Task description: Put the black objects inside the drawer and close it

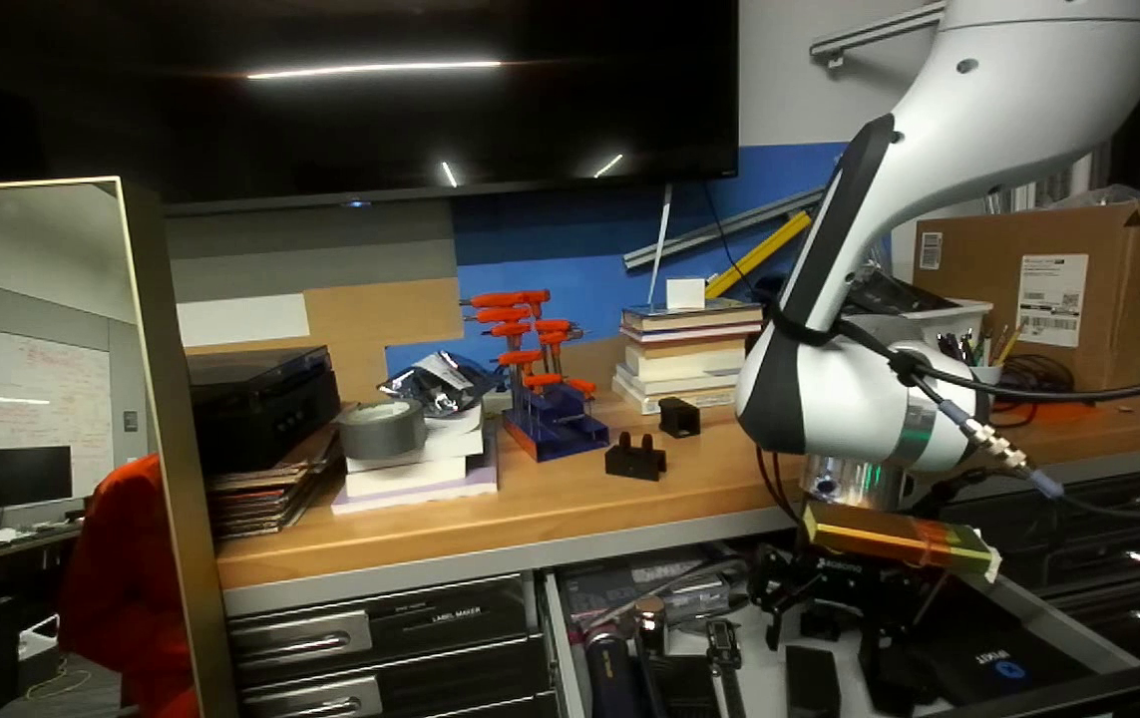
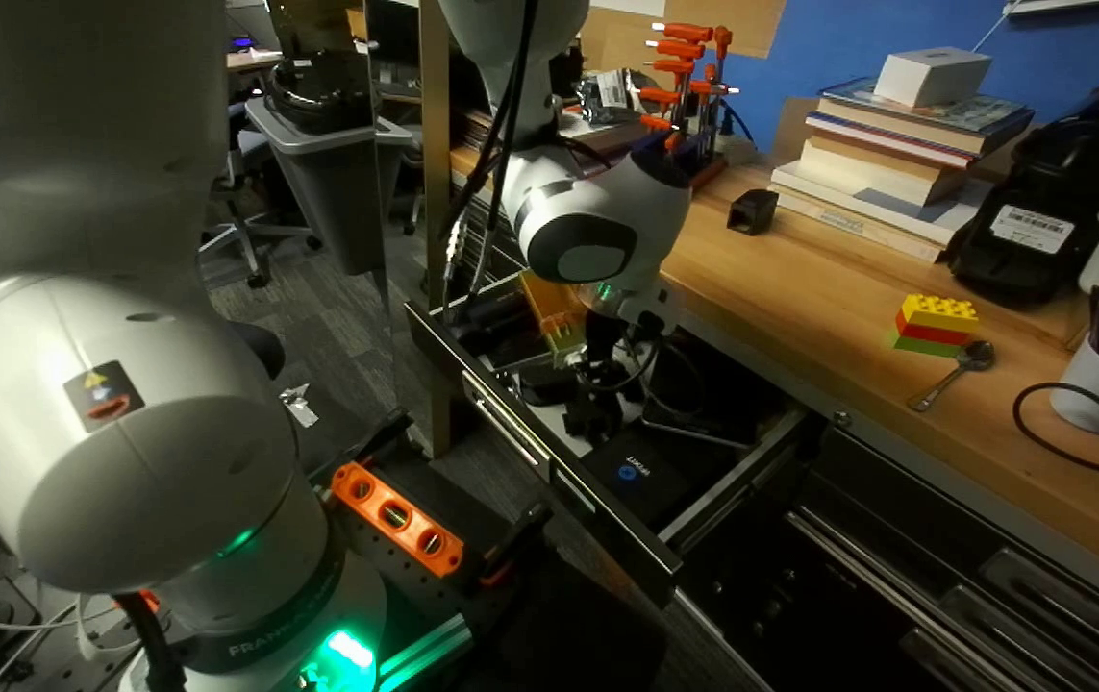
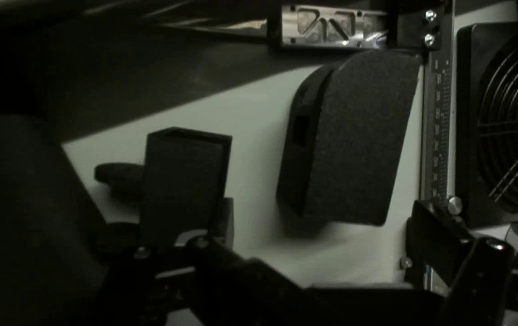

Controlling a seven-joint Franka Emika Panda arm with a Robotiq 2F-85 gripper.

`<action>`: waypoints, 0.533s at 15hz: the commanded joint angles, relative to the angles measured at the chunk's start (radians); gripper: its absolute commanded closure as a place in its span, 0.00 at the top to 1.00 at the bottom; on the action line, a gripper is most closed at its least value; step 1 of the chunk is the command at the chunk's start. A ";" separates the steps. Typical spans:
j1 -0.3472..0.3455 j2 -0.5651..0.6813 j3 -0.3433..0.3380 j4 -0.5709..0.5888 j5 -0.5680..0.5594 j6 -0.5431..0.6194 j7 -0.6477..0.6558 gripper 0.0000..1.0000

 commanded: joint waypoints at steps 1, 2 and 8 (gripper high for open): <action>0.045 -0.104 -0.048 -0.028 -0.119 0.046 0.115 1.00; 0.054 -0.126 -0.060 -0.025 -0.158 0.044 0.138 1.00; 0.079 -0.256 -0.085 0.024 -0.329 -0.001 0.226 1.00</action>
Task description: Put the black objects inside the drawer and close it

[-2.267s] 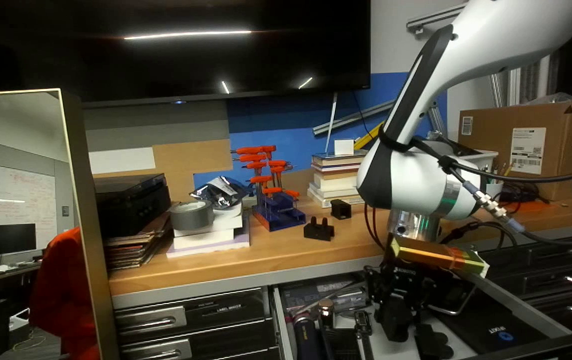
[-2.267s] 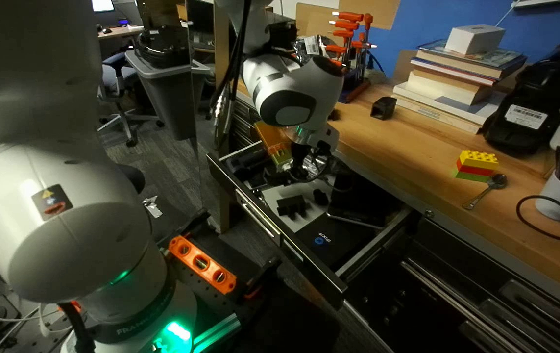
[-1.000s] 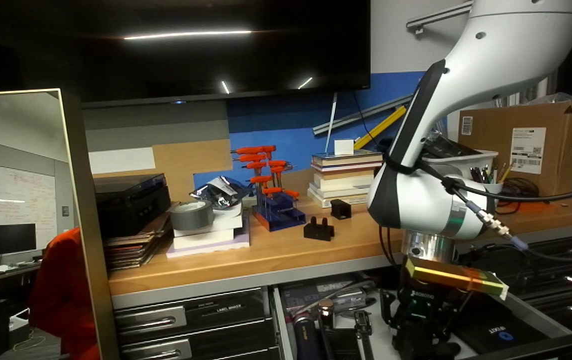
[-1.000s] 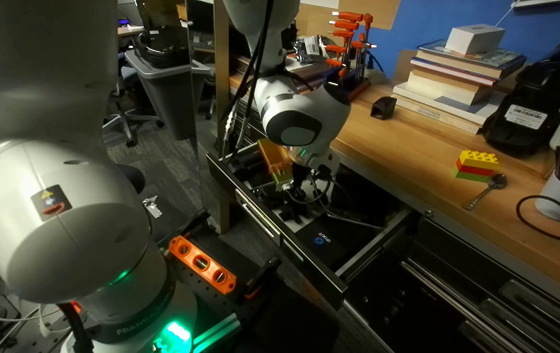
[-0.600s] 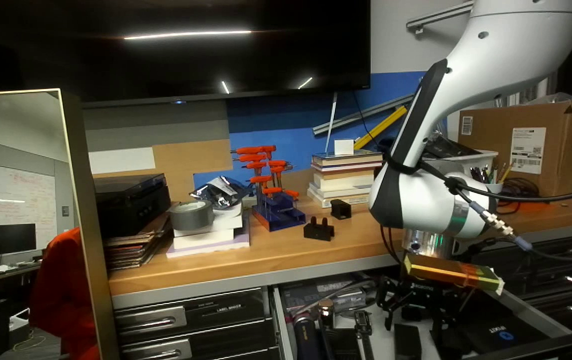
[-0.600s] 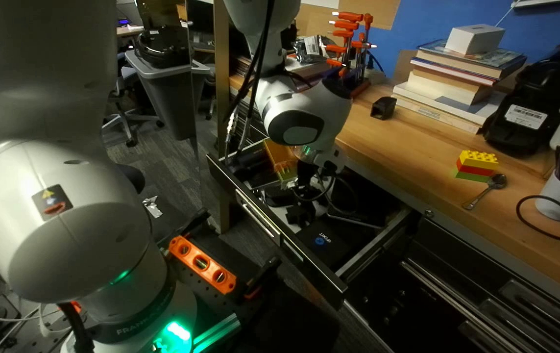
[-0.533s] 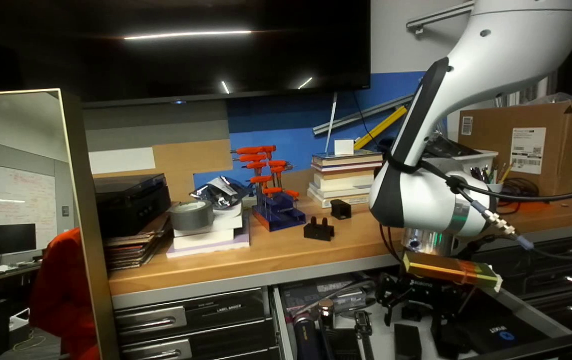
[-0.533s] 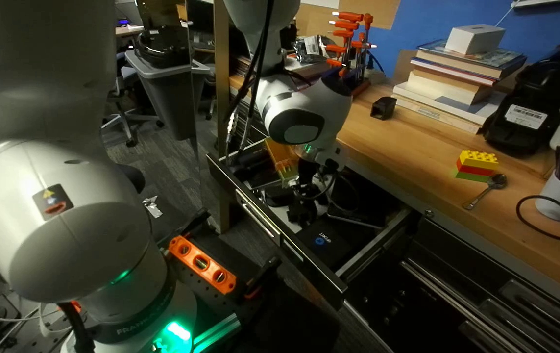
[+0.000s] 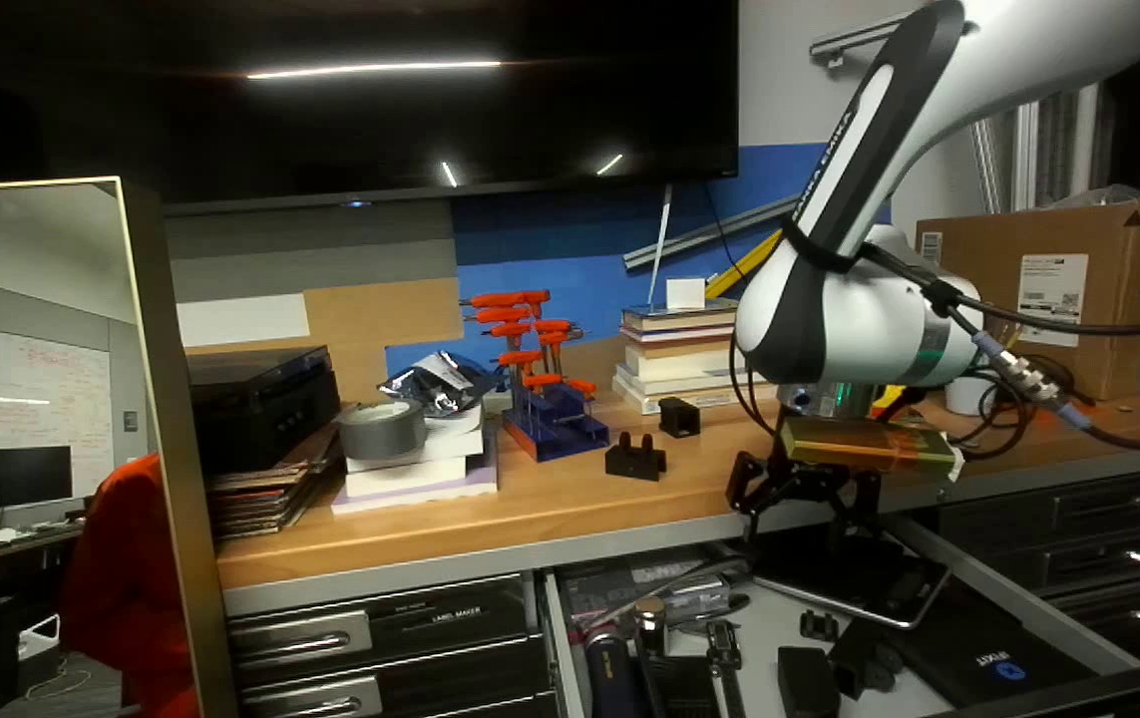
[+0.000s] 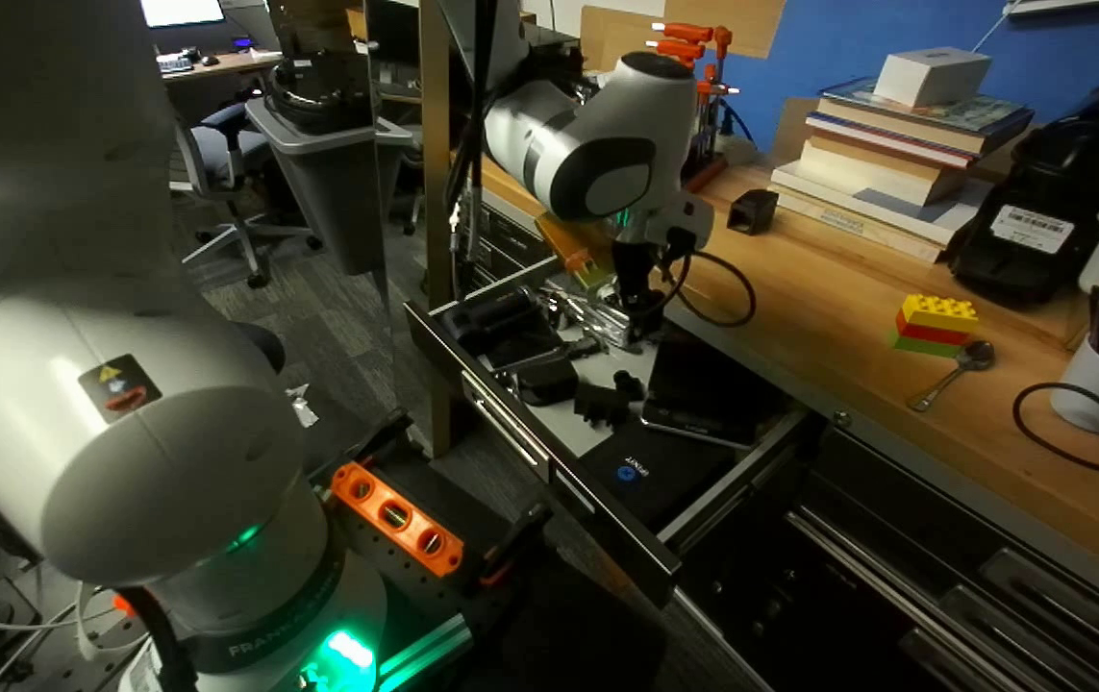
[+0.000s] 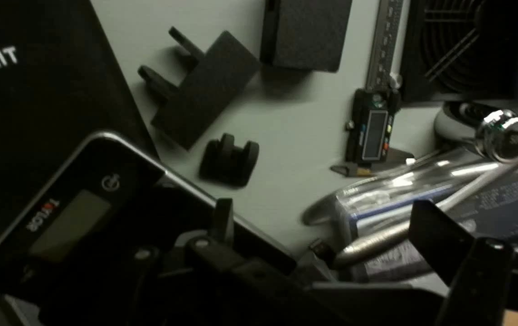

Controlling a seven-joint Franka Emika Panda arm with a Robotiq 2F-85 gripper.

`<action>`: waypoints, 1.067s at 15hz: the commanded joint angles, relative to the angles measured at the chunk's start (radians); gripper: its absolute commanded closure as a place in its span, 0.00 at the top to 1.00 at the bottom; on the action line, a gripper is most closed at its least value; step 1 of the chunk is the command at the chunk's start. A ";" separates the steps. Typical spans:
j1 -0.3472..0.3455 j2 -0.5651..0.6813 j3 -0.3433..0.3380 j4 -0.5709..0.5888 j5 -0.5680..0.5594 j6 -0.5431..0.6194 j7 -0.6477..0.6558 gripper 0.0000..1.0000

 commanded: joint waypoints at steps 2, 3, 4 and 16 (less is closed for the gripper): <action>0.028 -0.103 -0.017 0.064 -0.109 -0.067 0.077 1.00; 0.026 -0.106 -0.010 0.096 -0.109 -0.095 0.073 1.00; 0.025 -0.100 -0.001 0.139 -0.095 -0.136 0.050 1.00; 0.010 0.118 0.089 0.574 -0.045 -0.470 -0.535 1.00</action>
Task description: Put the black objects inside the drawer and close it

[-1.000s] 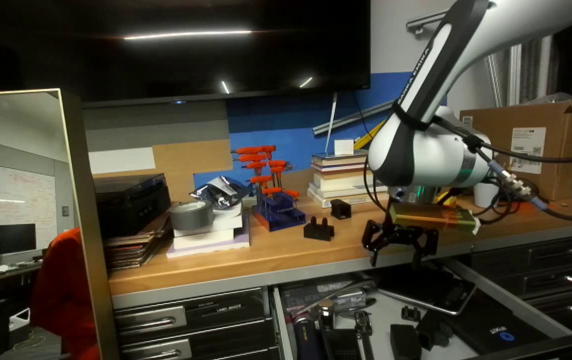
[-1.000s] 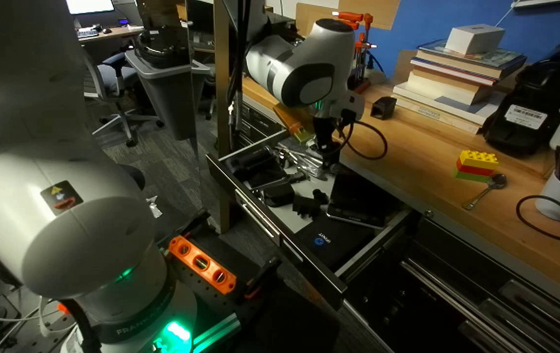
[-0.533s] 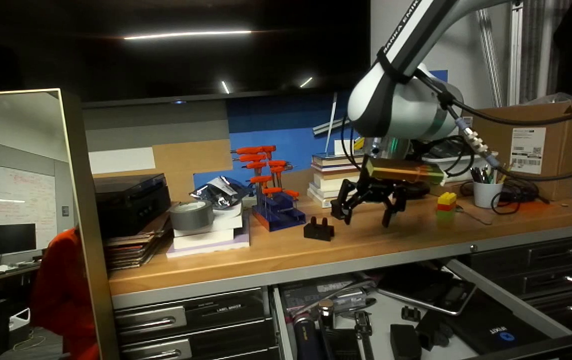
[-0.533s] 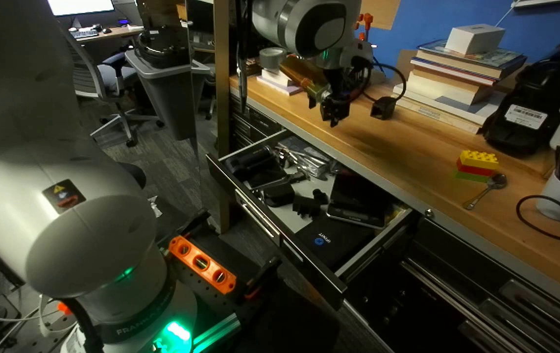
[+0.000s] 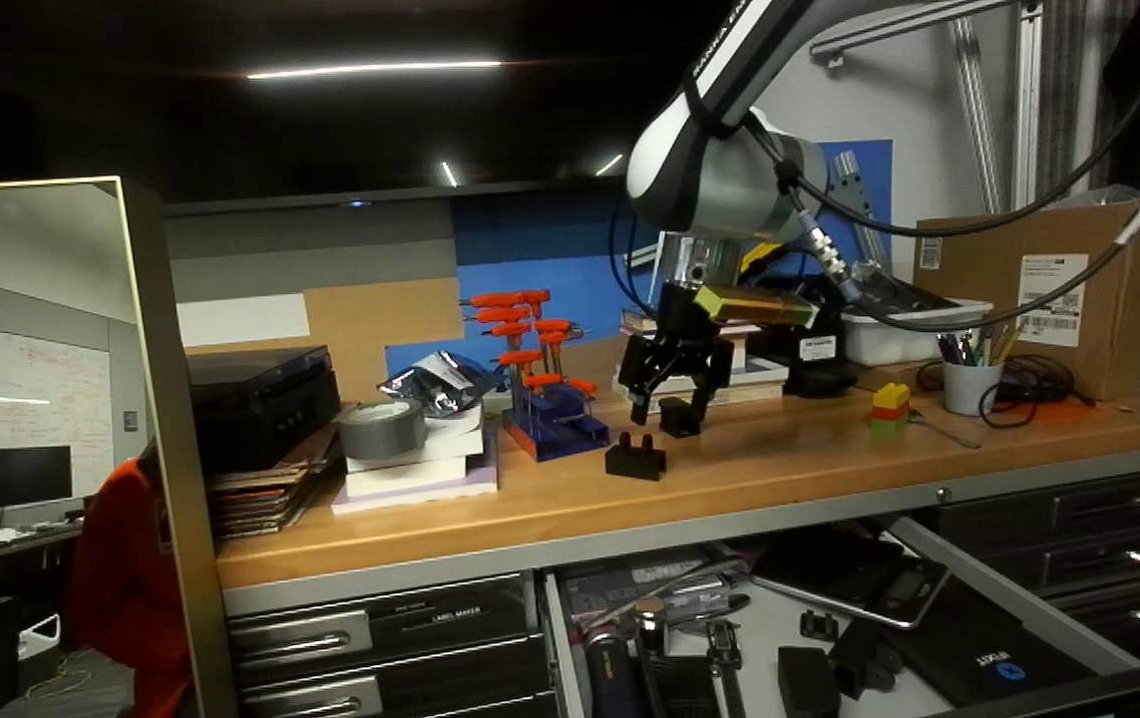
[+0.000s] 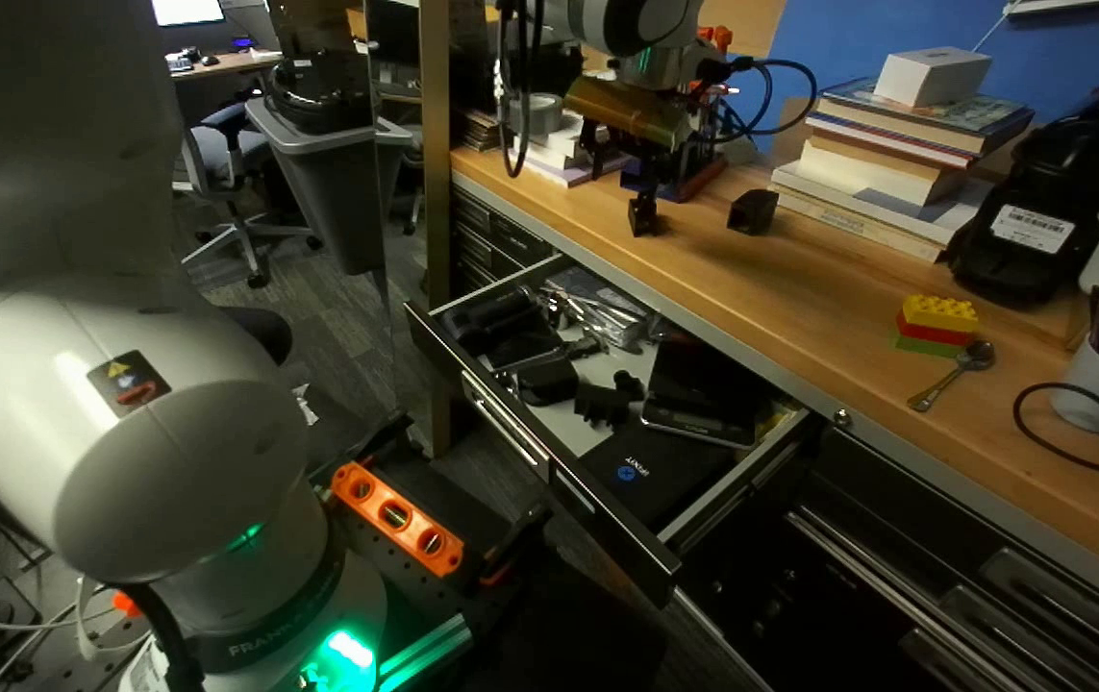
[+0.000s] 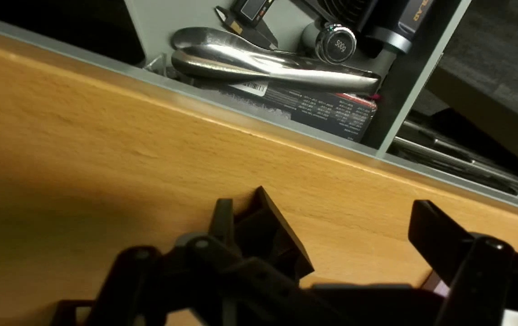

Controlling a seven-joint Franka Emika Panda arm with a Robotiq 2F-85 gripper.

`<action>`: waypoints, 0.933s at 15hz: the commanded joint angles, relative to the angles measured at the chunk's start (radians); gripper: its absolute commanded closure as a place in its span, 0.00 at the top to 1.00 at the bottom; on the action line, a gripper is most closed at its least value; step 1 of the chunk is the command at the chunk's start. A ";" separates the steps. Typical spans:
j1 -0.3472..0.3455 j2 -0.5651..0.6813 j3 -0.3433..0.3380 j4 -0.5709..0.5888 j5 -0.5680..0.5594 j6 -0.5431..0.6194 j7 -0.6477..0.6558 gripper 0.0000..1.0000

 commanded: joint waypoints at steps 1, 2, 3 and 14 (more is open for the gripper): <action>-0.024 0.105 0.032 0.148 0.017 -0.091 -0.195 1.00; -0.028 0.131 0.039 0.176 0.009 -0.105 -0.242 1.00; -0.033 0.153 0.045 0.202 0.000 -0.119 -0.281 1.00; -0.041 0.352 0.050 0.398 -0.158 -0.116 -0.473 1.00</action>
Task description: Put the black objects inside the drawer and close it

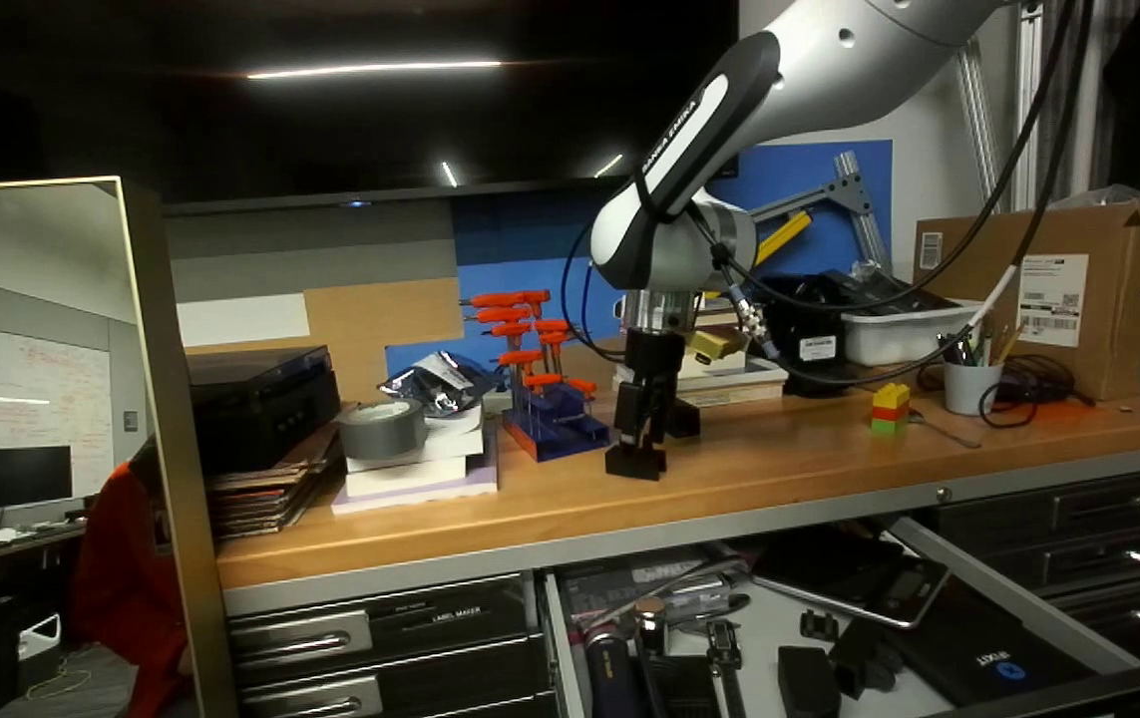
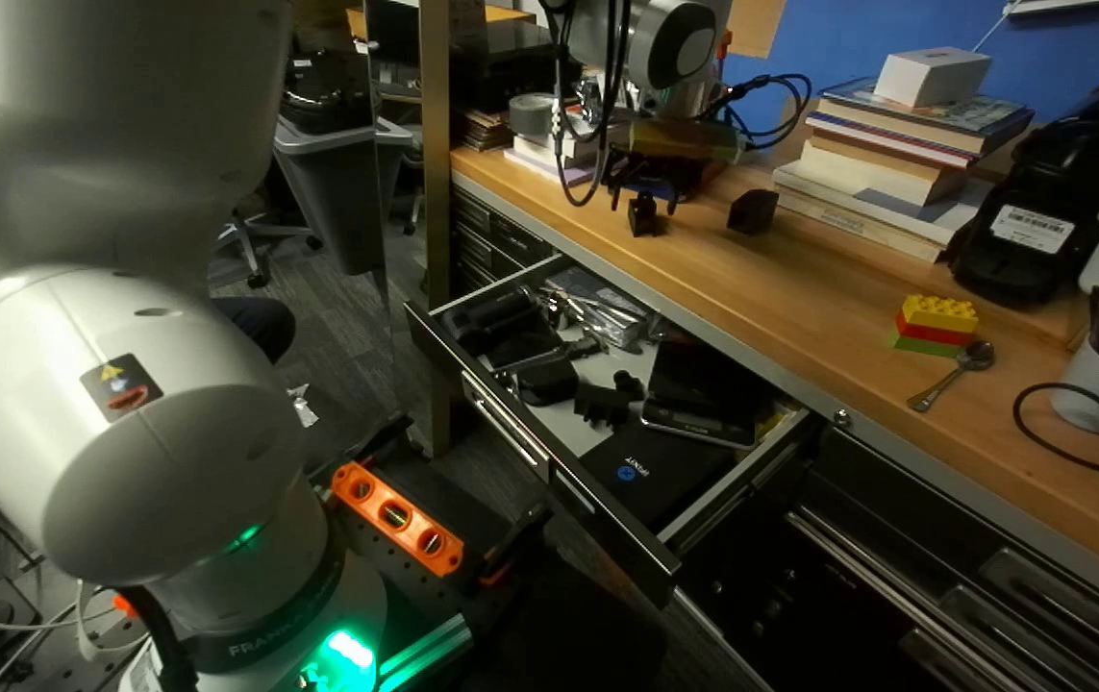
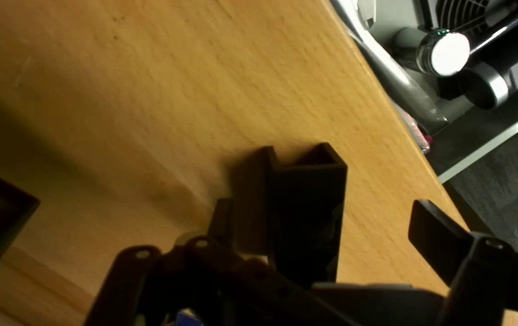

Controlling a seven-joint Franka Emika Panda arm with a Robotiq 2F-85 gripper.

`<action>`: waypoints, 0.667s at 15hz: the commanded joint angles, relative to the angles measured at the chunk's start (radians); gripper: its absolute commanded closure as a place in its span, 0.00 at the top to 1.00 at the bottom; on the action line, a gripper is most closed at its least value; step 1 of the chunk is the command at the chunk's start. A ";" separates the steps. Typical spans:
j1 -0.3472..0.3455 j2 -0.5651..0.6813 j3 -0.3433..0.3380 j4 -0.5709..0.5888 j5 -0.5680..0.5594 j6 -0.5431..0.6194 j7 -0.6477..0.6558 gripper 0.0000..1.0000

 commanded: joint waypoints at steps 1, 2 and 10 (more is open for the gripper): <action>-0.014 0.055 0.012 0.077 -0.046 -0.023 -0.039 1.00; -0.014 0.063 0.012 0.086 -0.049 -0.029 -0.036 1.00; -0.016 0.095 0.008 0.113 -0.040 -0.048 0.011 0.42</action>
